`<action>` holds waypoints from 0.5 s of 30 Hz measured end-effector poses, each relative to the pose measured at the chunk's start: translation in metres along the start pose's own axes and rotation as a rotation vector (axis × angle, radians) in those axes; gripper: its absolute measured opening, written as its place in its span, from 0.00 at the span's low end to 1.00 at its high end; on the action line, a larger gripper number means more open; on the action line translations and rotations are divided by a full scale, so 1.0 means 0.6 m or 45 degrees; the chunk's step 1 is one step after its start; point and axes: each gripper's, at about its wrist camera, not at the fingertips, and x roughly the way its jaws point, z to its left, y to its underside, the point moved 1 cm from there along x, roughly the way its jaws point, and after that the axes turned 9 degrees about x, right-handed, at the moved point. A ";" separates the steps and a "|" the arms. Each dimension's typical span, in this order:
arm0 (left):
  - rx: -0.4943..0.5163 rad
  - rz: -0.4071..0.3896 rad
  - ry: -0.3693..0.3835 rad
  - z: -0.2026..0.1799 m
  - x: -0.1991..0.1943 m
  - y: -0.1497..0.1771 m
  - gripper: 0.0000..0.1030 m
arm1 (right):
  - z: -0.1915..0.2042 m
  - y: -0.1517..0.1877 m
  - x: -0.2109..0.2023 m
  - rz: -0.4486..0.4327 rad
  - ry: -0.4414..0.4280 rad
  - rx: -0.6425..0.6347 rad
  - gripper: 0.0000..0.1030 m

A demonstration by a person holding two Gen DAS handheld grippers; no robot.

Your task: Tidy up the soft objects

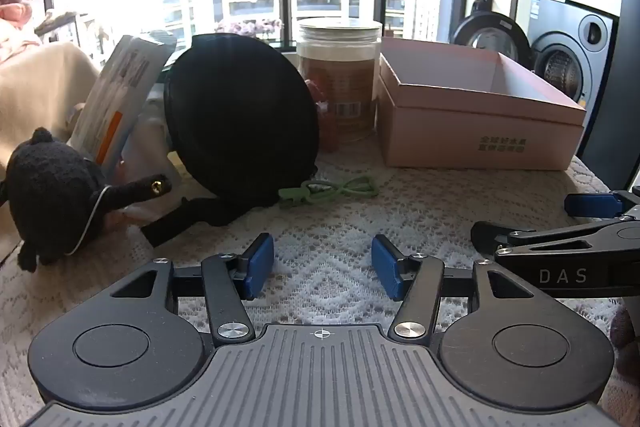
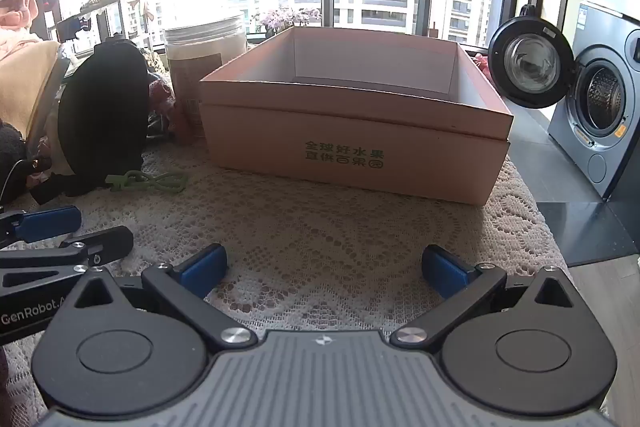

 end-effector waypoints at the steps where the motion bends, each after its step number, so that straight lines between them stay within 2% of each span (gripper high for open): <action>1: 0.003 0.000 -0.003 0.000 0.000 0.000 0.58 | 0.000 0.000 0.000 0.000 -0.001 0.002 1.00; 15: -0.005 -0.001 0.003 -0.002 0.000 -0.001 0.58 | 0.000 0.000 0.000 -0.001 0.000 0.000 1.00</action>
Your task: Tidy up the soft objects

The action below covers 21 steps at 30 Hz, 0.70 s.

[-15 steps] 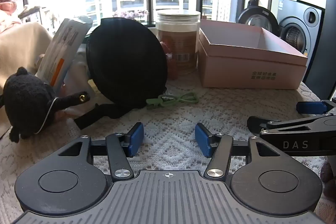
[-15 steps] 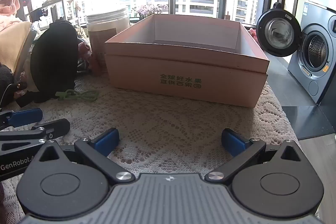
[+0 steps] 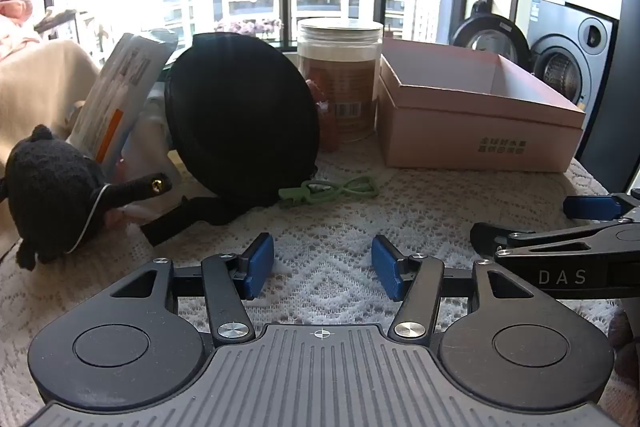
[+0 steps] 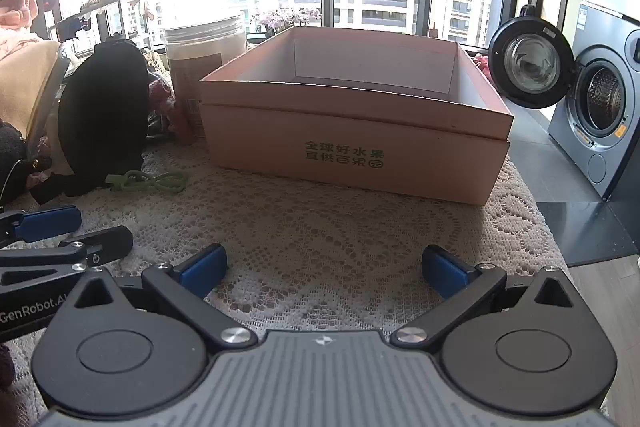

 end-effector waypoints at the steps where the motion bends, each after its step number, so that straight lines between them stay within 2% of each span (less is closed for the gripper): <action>1: -0.002 0.000 0.001 0.000 0.000 0.000 0.58 | 0.000 0.000 0.000 0.000 0.000 0.000 1.00; 21: -0.007 -0.002 0.005 -0.005 -0.005 0.001 0.58 | 0.000 0.000 0.000 0.000 0.000 0.000 1.00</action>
